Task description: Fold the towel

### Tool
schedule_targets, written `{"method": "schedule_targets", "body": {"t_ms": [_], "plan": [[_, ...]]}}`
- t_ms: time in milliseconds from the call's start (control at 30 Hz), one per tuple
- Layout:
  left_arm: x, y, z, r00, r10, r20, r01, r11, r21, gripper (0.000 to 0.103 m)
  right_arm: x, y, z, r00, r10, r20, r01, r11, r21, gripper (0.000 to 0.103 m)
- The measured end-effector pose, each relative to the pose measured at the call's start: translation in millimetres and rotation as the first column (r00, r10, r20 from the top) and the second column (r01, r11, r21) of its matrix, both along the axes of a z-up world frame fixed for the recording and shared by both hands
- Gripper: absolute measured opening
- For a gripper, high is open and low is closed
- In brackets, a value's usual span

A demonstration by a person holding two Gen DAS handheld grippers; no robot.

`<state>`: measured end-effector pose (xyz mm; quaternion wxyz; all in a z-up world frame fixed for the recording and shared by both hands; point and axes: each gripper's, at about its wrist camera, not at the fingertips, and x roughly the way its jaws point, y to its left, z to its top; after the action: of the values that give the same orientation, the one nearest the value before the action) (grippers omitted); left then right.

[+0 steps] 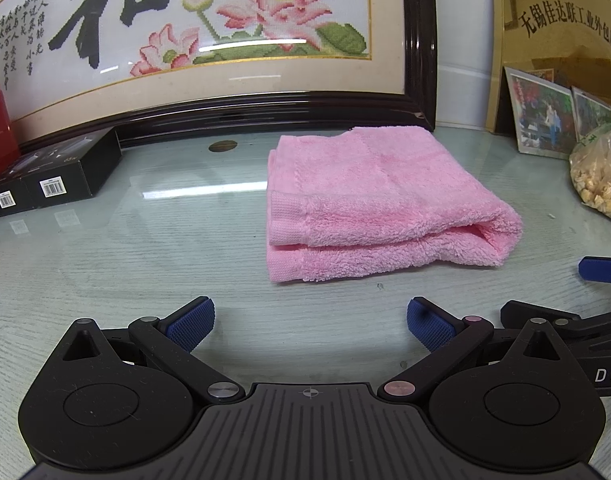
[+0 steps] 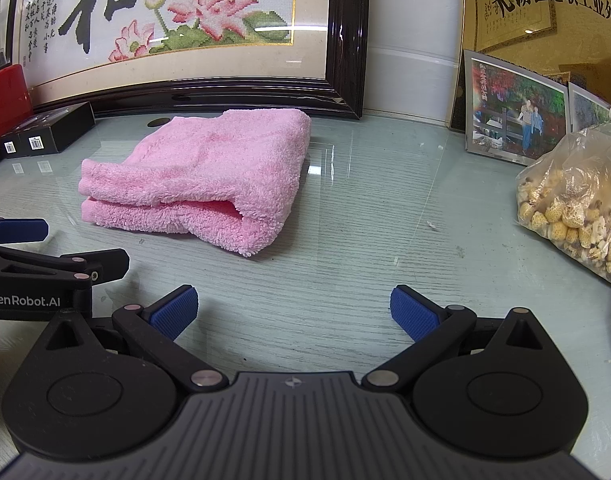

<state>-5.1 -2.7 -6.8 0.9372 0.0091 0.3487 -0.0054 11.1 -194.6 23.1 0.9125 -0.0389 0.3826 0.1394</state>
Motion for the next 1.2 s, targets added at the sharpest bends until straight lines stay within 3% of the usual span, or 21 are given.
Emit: {"method": "schedule_targets", "body": {"t_ms": [533, 800, 1200], "plan": [[-1.8, 6.9, 2.7, 0.999, 0.045, 0.024, -0.046, 0.998, 0.041, 0.103, 0.0, 0.0, 0.0, 1.000, 0.000, 0.000, 0.000, 1.000, 0.000, 0.103], [-14.8, 8.7, 13.1, 0.985, 0.073, 0.158, -0.090, 0.991, 0.104, 0.103, 0.0, 0.0, -0.1, 1.000, 0.000, 0.000, 0.000, 1.000, 0.000, 0.103], [-23.0, 12.6, 25.2, 0.957, 0.108, 0.270, -0.137, 0.986, 0.092, 0.103, -0.3, -0.1, -0.4, 1.000, 0.000, 0.000, 0.000, 1.000, 0.000, 0.103]]}}
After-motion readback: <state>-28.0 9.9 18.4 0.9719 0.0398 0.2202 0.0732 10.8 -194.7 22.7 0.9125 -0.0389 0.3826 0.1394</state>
